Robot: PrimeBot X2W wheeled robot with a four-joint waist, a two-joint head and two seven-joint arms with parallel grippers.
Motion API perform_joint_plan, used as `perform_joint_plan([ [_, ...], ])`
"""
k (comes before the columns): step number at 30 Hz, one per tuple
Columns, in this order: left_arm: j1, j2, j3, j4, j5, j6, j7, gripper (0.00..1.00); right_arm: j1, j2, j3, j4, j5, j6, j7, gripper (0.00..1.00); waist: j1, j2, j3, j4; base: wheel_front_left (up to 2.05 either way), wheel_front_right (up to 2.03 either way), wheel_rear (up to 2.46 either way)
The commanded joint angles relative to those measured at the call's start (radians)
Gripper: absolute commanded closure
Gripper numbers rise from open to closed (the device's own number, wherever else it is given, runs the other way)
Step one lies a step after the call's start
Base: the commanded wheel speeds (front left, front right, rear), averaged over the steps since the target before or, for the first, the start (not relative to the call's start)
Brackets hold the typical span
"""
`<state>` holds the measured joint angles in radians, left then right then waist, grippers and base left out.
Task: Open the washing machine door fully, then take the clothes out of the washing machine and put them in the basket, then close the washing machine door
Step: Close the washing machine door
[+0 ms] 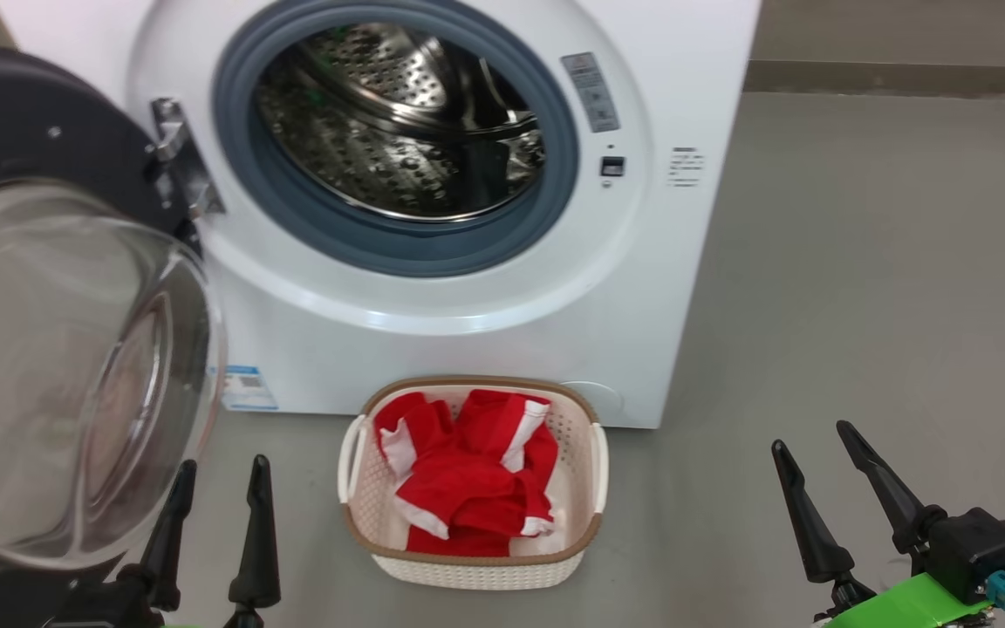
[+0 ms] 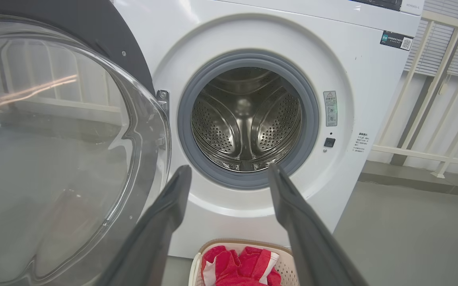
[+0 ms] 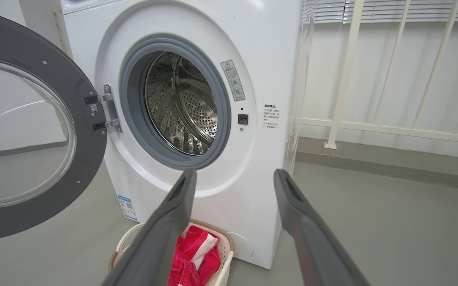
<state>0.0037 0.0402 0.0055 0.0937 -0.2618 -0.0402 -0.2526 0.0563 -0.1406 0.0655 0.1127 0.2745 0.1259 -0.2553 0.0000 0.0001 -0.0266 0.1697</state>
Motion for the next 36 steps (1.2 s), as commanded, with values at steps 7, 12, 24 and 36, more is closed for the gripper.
perform_joint_plan([
  [7,-0.013,0.01,0.02,-0.033,-0.002,0.018,-0.009,0.0,-0.046,-0.018,0.028,-0.03,0.001,0.005,-0.006,0.0,0.0,-0.0001,0.013,0.14,0.0,0.0,0.0],
  [12,-0.016,0.01,0.017,-0.026,-0.004,0.026,-0.009,0.0,-0.038,-0.015,0.032,-0.024,0.001,0.005,-0.006,0.0,0.0,-0.0001,0.003,0.206,0.0,0.0,0.0],
  [24,-0.01,0.02,0.015,-0.017,0.019,0.046,-0.009,0.0,-0.034,-0.005,0.042,-0.04,-0.004,0.005,-0.006,0.0,0.0,-0.0001,-0.01,0.299,0.0,0.0,0.0],
  [36,-0.004,0.026,0.022,-0.013,0.017,0.053,-0.009,0.0,-0.034,-0.002,0.046,-0.046,-0.004,0.005,-0.006,0.0,0.0,-0.0001,-0.012,0.323,0.0,0.0,0.0],
])
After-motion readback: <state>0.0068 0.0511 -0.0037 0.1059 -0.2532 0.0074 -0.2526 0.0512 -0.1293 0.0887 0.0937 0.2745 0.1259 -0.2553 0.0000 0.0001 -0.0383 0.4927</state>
